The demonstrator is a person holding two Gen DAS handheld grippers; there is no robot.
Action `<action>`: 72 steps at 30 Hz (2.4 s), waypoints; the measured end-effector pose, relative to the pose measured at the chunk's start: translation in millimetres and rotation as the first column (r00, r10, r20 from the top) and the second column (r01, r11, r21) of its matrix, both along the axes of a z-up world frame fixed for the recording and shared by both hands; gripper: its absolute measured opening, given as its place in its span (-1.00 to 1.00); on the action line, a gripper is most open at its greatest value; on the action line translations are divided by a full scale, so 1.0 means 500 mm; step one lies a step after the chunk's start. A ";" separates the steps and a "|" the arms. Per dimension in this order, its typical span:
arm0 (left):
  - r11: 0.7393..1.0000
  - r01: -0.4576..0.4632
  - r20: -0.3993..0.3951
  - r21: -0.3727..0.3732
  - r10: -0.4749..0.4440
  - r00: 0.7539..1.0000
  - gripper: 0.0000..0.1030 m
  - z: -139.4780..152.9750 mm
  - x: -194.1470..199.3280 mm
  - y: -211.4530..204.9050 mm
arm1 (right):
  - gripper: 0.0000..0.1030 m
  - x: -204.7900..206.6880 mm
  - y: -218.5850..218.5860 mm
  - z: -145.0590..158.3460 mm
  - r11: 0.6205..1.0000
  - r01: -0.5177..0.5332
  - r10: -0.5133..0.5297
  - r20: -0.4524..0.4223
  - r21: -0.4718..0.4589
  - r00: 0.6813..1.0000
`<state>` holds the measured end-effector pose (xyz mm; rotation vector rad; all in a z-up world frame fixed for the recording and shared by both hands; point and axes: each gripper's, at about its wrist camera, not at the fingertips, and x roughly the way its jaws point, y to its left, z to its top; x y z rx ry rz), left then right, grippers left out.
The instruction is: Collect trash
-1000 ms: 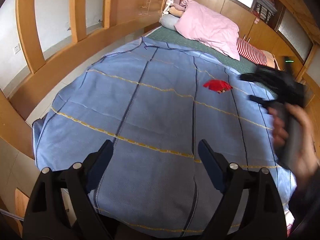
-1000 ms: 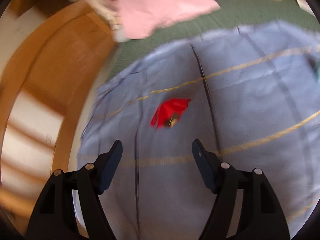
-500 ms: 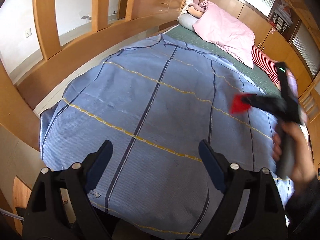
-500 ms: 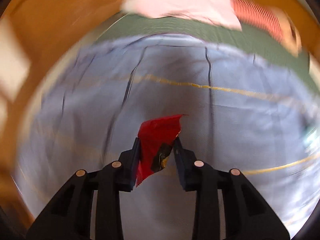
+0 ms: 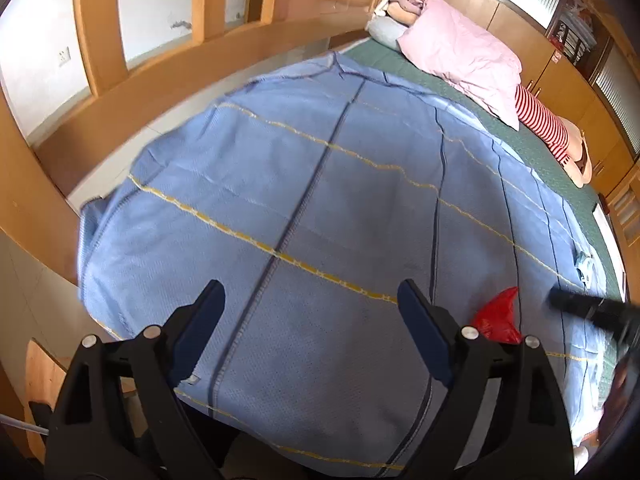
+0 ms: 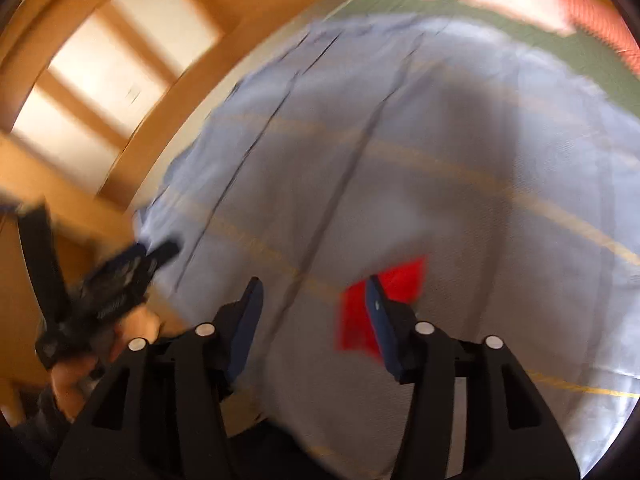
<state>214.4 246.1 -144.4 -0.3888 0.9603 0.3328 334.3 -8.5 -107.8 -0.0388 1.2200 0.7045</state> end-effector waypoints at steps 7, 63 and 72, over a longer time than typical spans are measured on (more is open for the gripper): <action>0.993 0.113 -0.023 -0.043 -0.114 0.993 0.71 -0.018 0.002 -0.048 | 0.37 0.166 -0.351 -0.030 0.787 0.607 -0.569 0.250 -0.110 0.783; 0.870 0.421 0.237 0.257 -0.480 0.845 -0.79 0.161 -0.111 -0.284 | -0.74 -0.406 -0.359 0.060 0.839 0.543 -0.503 0.353 -0.018 0.789; 0.847 0.371 0.330 0.381 -0.500 0.801 -0.79 0.300 -0.281 -0.366 | -0.74 -0.512 -0.382 0.139 0.848 0.529 -0.494 0.431 0.045 0.755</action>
